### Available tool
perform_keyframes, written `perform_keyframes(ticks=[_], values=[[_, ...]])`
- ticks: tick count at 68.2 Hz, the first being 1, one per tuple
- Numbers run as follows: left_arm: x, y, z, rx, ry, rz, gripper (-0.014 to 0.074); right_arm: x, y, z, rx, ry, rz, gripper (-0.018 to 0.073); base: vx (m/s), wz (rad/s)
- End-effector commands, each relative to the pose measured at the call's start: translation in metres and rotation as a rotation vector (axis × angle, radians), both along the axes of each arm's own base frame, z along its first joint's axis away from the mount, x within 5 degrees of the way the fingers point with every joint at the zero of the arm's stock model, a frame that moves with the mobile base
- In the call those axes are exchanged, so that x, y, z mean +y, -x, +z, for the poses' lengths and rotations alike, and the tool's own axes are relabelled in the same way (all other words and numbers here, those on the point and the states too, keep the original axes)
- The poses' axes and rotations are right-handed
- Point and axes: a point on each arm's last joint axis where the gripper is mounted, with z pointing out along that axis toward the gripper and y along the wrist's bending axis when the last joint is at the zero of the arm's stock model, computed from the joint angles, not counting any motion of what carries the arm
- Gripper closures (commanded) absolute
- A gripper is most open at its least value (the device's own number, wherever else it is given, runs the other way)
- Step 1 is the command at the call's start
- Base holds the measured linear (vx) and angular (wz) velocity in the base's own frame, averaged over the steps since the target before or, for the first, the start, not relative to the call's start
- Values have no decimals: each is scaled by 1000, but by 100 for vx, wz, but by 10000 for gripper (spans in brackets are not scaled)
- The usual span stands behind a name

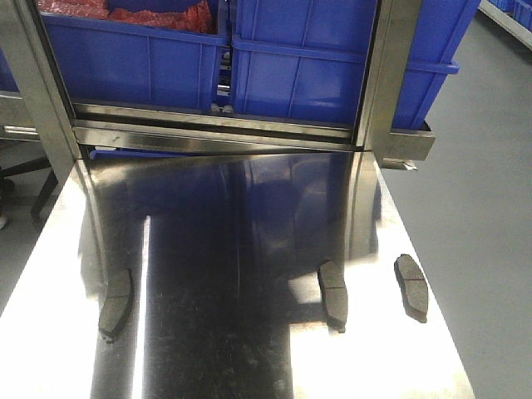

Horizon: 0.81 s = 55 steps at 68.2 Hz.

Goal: Move and align brake pads A on conveyor

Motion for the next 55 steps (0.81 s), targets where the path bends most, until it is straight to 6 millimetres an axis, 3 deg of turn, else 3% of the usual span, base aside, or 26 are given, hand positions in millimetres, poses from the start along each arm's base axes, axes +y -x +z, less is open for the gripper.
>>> perform_keyframes(ticks=[1, 38, 46, 55], values=[[-1, -3, 17, -116, 6, -3, 531, 0, 0, 1, -70, 15, -7, 561, 0, 0], [-1, -3, 17, -116, 6, -3, 531, 0, 1, 4, -97, 11, -8, 561, 0, 0], [-1, -3, 17, -116, 6, -3, 531, 0, 4, 25, -182, -4, -8, 561, 0, 0], [-1, -3, 17, -117, 6, -3, 531, 0, 7, 60, -97, 37, -9, 561, 0, 0]])
